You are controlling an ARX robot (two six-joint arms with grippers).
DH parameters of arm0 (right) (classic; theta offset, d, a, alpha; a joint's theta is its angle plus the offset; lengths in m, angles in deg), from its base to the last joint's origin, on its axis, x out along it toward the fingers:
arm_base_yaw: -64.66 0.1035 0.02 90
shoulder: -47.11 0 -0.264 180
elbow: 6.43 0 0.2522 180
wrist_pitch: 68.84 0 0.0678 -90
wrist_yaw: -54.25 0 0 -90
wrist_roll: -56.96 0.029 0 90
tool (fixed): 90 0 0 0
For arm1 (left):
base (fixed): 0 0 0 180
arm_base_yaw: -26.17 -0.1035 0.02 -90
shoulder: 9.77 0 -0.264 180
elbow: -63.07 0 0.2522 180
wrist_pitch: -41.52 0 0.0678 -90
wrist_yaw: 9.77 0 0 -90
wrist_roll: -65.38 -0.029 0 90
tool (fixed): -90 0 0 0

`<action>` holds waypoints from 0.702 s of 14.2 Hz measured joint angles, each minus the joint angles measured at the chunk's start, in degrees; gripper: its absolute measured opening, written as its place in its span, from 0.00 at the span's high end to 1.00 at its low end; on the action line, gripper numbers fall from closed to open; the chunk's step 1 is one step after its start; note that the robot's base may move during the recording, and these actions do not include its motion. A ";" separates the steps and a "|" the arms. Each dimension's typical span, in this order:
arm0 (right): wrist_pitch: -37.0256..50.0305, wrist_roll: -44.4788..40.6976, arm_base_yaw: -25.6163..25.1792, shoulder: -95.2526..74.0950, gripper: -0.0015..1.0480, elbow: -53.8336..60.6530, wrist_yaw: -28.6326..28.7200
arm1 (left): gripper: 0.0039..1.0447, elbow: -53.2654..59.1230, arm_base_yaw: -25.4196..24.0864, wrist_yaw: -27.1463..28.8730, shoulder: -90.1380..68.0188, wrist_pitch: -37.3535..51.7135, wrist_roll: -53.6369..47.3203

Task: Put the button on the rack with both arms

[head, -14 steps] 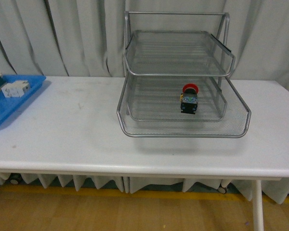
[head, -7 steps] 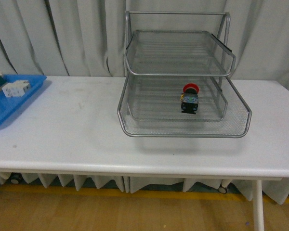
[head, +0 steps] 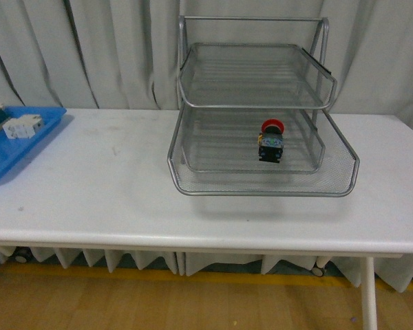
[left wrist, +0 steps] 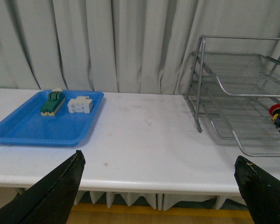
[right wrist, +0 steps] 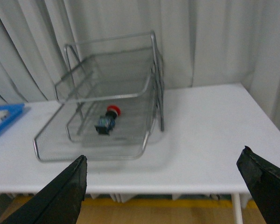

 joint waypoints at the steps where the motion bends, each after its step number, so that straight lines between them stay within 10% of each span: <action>1: 9.81 1.20 0.83 -9.64 0.06 -3.54 0.07 | 0.06 0.00 0.00 0.02 0.00 0.00 0.00; 4: 23.56 7.89 6.36 -42.82 0.06 -19.82 -4.39 | 0.06 0.00 0.00 0.02 0.00 0.00 -0.02; 8: 9.55 12.94 17.22 -74.10 0.06 -46.21 -9.25 | 0.06 0.00 0.00 0.02 0.00 0.00 -0.02; 10: 3.45 13.75 21.90 -79.89 0.28 -52.63 -10.75 | 0.06 0.00 0.00 0.02 0.00 0.00 -0.02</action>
